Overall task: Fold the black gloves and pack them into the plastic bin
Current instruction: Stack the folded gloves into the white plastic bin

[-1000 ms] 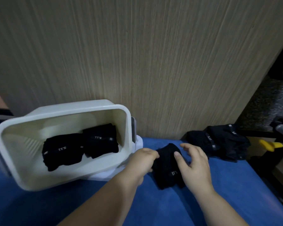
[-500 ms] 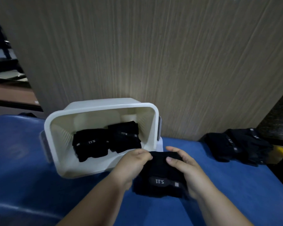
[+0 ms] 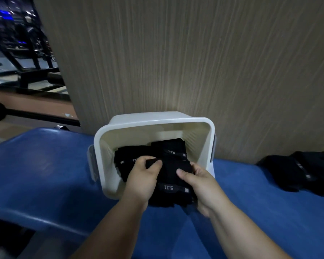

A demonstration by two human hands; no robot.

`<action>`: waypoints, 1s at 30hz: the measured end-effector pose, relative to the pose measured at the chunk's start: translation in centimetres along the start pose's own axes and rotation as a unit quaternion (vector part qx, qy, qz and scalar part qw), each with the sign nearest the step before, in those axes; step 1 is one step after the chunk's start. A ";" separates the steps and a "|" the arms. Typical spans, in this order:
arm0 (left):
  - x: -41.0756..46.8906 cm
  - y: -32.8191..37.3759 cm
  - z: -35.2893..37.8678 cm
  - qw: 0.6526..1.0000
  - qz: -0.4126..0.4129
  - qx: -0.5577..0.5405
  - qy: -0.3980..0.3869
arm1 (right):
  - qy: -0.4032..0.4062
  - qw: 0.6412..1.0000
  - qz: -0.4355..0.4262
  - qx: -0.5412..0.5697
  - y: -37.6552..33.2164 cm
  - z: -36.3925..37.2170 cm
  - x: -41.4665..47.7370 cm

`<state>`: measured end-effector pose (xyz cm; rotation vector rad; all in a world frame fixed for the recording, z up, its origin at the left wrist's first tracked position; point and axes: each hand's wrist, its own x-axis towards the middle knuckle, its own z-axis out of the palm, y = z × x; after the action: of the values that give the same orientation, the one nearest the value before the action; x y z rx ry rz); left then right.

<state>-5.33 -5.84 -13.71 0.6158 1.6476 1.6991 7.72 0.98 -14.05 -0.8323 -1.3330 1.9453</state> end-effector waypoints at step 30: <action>3.7 1.9 -3.6 0.906 0.138 0.386 0.107 | 0.179 0.849 -0.127 -0.482 -2.3 8.6 10.3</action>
<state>-10.67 -5.43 -12.56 1.1004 2.5126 1.2698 -4.94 5.01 -10.94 -1.2954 -2.0410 0.7608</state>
